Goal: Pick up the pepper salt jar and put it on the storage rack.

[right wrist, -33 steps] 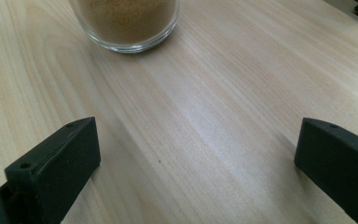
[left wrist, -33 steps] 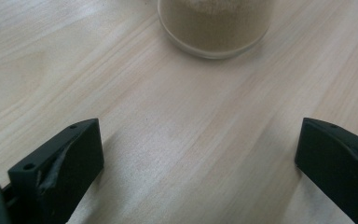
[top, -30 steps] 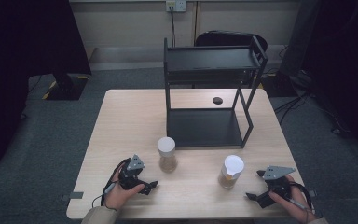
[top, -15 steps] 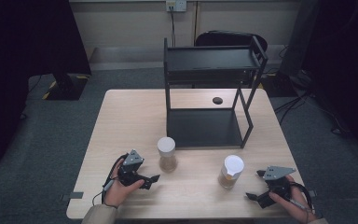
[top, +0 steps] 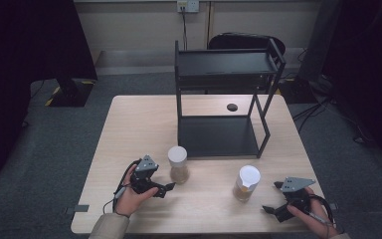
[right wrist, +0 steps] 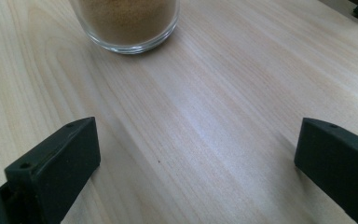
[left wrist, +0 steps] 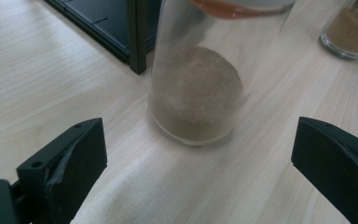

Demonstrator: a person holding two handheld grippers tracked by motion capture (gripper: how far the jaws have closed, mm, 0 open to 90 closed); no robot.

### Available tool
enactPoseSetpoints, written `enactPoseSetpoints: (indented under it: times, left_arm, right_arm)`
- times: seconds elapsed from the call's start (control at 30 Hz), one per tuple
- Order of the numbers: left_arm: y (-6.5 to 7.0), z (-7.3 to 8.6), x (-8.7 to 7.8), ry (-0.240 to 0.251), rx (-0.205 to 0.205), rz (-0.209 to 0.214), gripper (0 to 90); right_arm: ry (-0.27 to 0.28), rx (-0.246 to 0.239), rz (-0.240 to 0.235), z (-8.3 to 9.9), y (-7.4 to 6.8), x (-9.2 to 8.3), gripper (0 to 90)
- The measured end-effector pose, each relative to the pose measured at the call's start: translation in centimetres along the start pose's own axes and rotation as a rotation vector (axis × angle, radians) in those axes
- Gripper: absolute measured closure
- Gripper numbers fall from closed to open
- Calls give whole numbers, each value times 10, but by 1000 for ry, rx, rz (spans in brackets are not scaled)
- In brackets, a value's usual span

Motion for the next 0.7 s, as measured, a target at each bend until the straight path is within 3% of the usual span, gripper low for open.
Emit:
enactPoseSetpoints:
  times: [0.7]
  left_arm:
    - [-2,-19,16,17,1,23,24]
  right_arm:
    - [0,0,0,0,0,0,0]
Point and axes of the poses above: each handheld gripper's, and its own axes: x roughly forward along the jaws, z roughly out of its underside, y roughly to its right, the point moved 5 cm from there along x, roughly forward along the jaws, and after that the axes turned 3 degrees about x, right-handed, at the moved point
